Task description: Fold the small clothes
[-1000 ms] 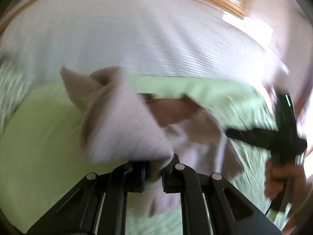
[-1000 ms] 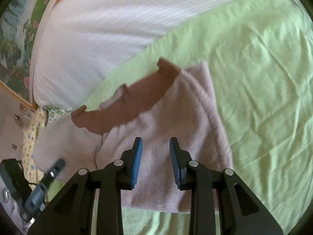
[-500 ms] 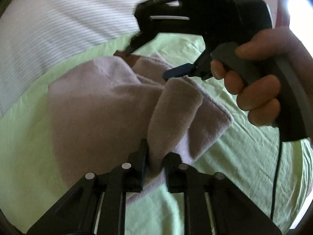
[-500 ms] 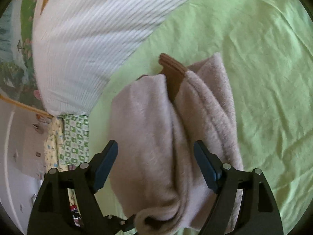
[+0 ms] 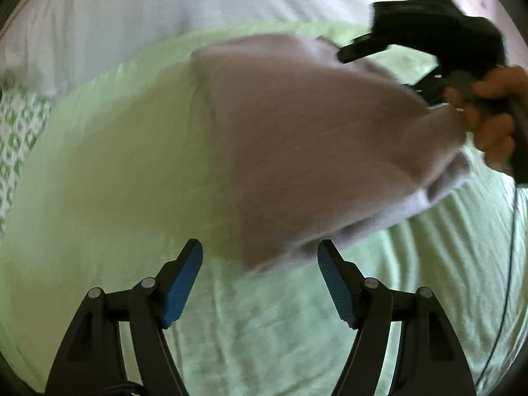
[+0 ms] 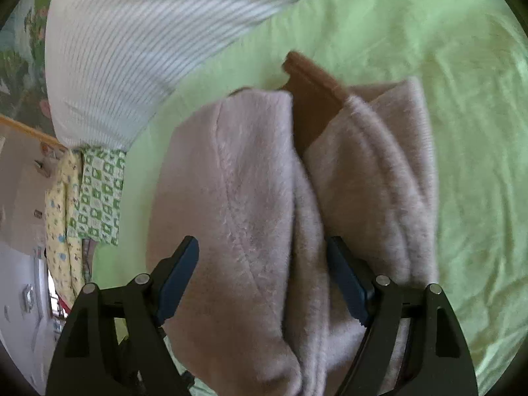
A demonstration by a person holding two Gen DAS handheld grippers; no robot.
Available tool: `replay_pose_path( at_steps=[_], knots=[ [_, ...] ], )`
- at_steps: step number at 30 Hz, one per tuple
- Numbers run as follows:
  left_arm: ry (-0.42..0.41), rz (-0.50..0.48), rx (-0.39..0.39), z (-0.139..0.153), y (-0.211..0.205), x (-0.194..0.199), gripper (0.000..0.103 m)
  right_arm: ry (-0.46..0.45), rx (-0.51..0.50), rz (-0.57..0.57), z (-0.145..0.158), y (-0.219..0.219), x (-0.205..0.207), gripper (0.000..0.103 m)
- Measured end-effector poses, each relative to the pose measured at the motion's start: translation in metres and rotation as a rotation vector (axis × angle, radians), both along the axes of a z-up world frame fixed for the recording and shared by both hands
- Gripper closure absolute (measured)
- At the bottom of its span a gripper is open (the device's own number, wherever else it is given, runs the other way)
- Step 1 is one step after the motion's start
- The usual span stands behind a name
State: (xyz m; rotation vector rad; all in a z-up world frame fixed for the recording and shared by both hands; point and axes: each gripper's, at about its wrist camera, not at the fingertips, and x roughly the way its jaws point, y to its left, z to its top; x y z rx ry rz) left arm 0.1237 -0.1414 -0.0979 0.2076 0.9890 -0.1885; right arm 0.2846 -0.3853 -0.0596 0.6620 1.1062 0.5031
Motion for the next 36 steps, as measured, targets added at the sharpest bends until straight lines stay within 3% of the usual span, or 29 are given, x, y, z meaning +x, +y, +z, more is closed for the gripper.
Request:
replay_pose_path(
  at_steps=[2,3,4,5,6,7,12,14,16,18,23,26,30,32,34,36],
  knots=[
    [0.014,0.020,-0.017,-0.004,0.004,0.009,0.033,-0.002,-0.032,0.019,0.000,0.009,0.003,0.026],
    [0.017,0.023,-0.029,-0.004,0.004,0.012,0.034,0.000,-0.040,0.036,0.000,0.013,0.004,0.038],
    [0.019,0.028,-0.046,-0.003,0.005,0.015,0.044,0.006,-0.049,0.052,0.000,0.017,0.006,0.053],
    [0.030,0.032,-0.070,-0.003,0.005,0.019,0.063,0.010,-0.065,0.056,0.000,0.019,0.007,0.060],
    [0.051,0.025,-0.108,-0.003,0.007,0.021,0.073,0.006,-0.076,0.052,0.002,0.019,0.007,0.075],
    [0.064,0.023,-0.133,-0.002,0.007,0.024,0.077,-0.002,-0.076,0.043,0.007,0.018,0.007,0.081],
    [0.017,-0.024,-0.107,0.016,-0.008,0.014,0.081,-0.163,-0.012,0.001,0.069,-0.008,-0.008,0.086],
    [0.008,-0.036,-0.110,0.022,-0.012,0.008,0.081,-0.241,-0.036,-0.011,0.096,-0.020,-0.018,0.092],
    [0.007,-0.044,-0.103,0.023,-0.017,0.004,0.081,-0.257,-0.088,-0.017,0.100,-0.031,-0.021,0.094],
    [0.011,-0.055,-0.081,0.017,-0.021,0.013,0.081,-0.216,-0.165,-0.035,0.081,-0.039,-0.020,0.095],
    [-0.004,-0.094,-0.049,0.018,-0.028,0.010,0.082,-0.081,-0.158,-0.099,0.020,-0.058,-0.023,0.096],
    [0.000,-0.105,-0.030,0.014,-0.030,0.010,0.082,-0.071,-0.095,-0.127,0.012,-0.065,-0.025,0.096],
    [0.023,-0.087,-0.046,0.006,-0.021,0.020,0.082,-0.049,0.074,-0.164,0.009,-0.065,-0.022,0.090],
    [0.034,-0.079,-0.051,0.003,-0.017,0.023,0.082,-0.032,0.120,-0.183,0.007,-0.065,-0.020,0.080],
    [0.036,-0.078,-0.055,0.003,-0.015,0.021,0.082,-0.025,0.141,-0.199,0.006,-0.060,-0.022,0.049],
    [0.035,-0.080,-0.056,0.003,-0.015,0.021,0.082,-0.018,0.165,-0.196,0.004,-0.053,-0.021,0.047]
  ],
)
